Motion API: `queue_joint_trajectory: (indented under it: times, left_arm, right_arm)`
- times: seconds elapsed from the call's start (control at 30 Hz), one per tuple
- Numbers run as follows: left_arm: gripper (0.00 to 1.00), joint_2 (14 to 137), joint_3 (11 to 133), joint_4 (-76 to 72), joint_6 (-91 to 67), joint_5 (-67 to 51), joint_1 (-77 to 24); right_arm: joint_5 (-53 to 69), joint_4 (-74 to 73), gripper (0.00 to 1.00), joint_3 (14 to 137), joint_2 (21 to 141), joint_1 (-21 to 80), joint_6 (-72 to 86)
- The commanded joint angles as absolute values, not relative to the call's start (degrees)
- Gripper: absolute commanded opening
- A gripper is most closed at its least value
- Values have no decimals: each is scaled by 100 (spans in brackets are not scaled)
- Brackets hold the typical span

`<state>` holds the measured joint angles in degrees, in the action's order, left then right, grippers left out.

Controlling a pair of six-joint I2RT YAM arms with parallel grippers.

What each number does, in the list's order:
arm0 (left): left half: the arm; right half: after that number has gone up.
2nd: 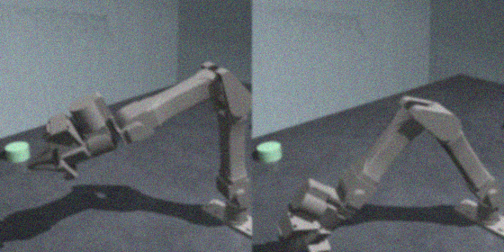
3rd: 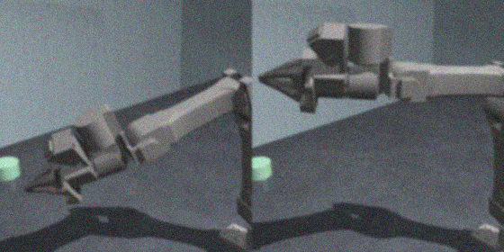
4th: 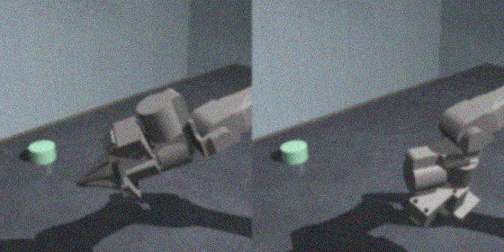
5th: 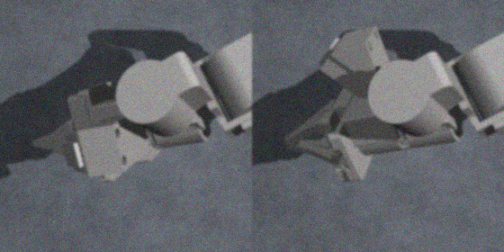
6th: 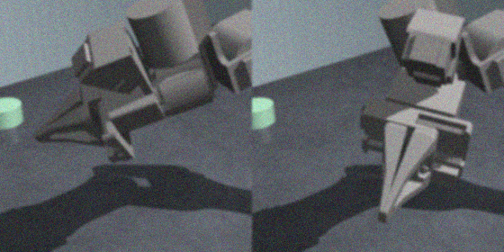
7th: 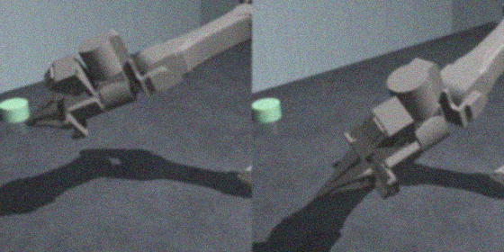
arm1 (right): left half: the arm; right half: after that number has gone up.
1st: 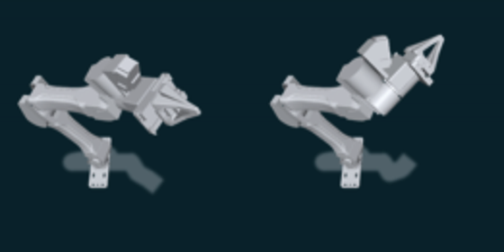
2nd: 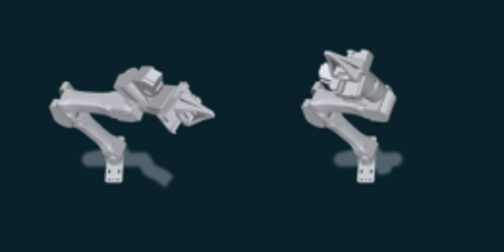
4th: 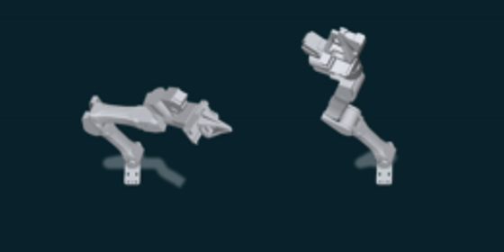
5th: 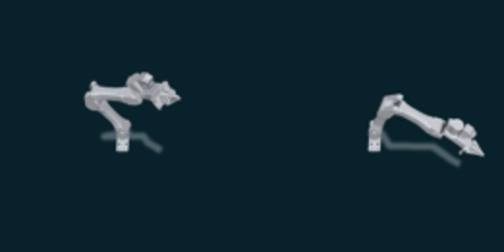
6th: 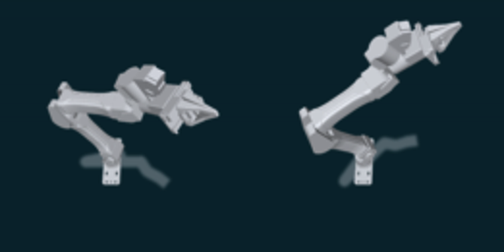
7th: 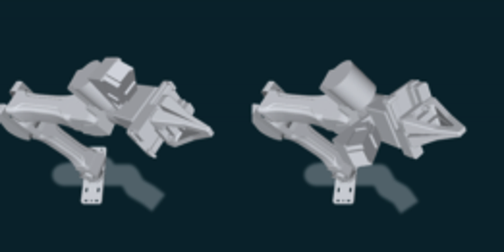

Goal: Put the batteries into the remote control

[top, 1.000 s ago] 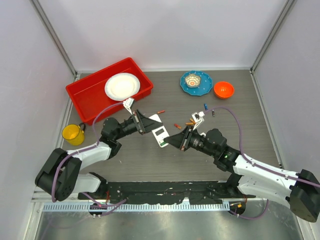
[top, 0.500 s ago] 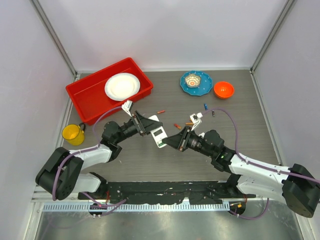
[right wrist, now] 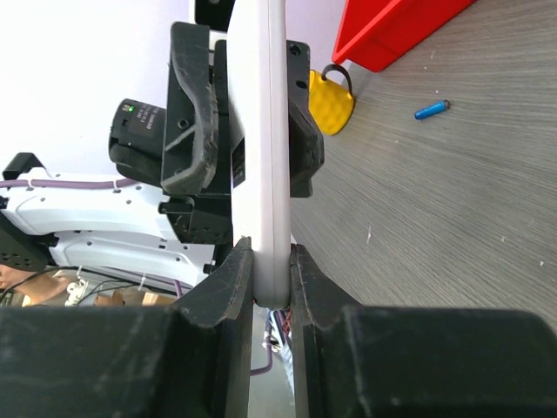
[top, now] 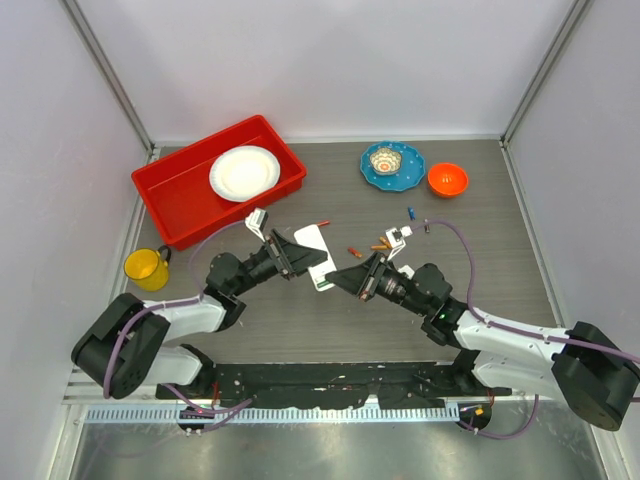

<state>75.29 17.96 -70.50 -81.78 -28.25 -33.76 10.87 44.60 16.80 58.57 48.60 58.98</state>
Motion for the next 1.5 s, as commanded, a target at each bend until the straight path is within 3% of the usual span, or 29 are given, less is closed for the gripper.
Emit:
queue_joint_trajectory:
  times: [0.0,0.17,0.27,0.4,0.43,0.47,0.5,0.53,0.6,0.67,0.7,0.73,0.9,0.93,1.07,1.3,1.47]
  left_arm:
    - [42,7567,1802,-7532,-8051,-2707,-3533]
    - [26,7690,1793,-7628,-8060,-2689,-3586]
    - [25,7752,1802,-7717,-8086,-2689,-3647]
    - [0,7796,1758,-7822,-8095,-2593,-3656]
    - [0,7778,1740,-7848,-8086,-2567,-3656]
    - [0,7761,1723,-7849,-8077,-2506,-3656]
    - [0,7743,1714,-7840,-8060,-2470,-3656]
    - [0,7700,1705,-7822,-8042,-2444,-3656]
    - [0,7603,1714,-7509,-7937,-2382,-3613]
    - [0,7392,1740,-7052,-7806,-2347,-3499]
    - [0,7322,1758,-6901,-7752,-2347,-3455]
    - [0,7243,1801,-6743,-7700,-2364,-3411]
    - [0,6707,2021,-5390,-7235,-2435,-3112]
    - [0,6628,2091,-5188,-7146,-2443,-3094]
    - [0,6320,2189,-4273,-6864,-2505,-3076]
    - [2,5767,1381,-5072,-7128,-2312,-3067]
    - [0,4494,1239,-3047,-6690,-1654,-3067]
  right_arm:
    - [1081,5168,1,1705,5862,4816,6021]
    - [1125,5186,1,1723,5906,4808,6029]
    - [1107,5124,1,1714,5889,4790,6029]
    - [1160,5028,1,1731,5828,4790,6003]
    - [1169,4879,4,1740,5792,4781,5933]
    - [1195,4756,11,1801,5740,4773,5889]
    - [1195,4398,30,1845,5609,4772,5828]
    - [1195,4177,39,1898,5512,4772,5627]
    - [1126,3468,54,2056,5179,4755,5407]
    - [1038,2912,62,2266,4923,4755,5020]
    - [924,2352,75,2355,4765,4764,4879]
    - [836,2033,77,2547,4503,4755,4573]
    - [-962,-606,80,3329,4165,4746,3640]
    - [-2028,-1033,80,3636,4279,4755,3569]
    - [-3970,-2363,79,4139,5436,4746,3323]
    - [-3385,-1777,76,4157,6221,4728,2936]
    - [-3287,-1591,80,4403,6863,4729,2751]
